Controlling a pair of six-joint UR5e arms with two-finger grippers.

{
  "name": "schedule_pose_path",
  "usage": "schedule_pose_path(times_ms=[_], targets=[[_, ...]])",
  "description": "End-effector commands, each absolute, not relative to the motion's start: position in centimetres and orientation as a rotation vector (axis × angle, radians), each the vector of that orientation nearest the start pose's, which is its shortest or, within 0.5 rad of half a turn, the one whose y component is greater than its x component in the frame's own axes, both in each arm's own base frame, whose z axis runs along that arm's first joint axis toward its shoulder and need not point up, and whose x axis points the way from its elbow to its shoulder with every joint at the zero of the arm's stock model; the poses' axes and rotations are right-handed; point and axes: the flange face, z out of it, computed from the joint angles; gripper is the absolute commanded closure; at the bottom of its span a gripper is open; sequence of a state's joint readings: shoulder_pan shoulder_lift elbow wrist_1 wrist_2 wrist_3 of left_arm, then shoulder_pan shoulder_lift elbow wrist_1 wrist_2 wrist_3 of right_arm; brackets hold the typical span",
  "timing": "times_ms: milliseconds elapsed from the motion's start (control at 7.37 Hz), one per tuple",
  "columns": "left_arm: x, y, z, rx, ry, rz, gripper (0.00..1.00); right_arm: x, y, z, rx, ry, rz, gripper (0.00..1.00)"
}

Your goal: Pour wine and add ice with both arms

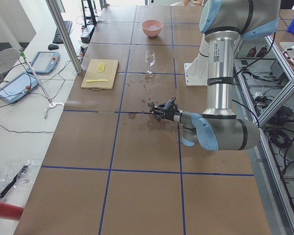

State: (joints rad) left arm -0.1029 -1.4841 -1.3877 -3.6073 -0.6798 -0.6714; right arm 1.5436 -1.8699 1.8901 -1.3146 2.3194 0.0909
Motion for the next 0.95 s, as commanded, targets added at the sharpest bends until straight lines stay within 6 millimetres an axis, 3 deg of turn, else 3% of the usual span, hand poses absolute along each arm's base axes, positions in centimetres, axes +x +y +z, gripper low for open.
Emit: schedule_pose_path(times_ms=[0,815], targets=[[36.39,-24.93,58.36,1.303,1.076,-0.181,1.0,5.55,-38.43,60.31,0.22,-0.758,-0.04,0.0],[36.65,-24.95,58.46,1.3,1.056,-0.164,1.0,5.55,-38.43,60.31,0.219,-0.758,-0.039,0.0]])
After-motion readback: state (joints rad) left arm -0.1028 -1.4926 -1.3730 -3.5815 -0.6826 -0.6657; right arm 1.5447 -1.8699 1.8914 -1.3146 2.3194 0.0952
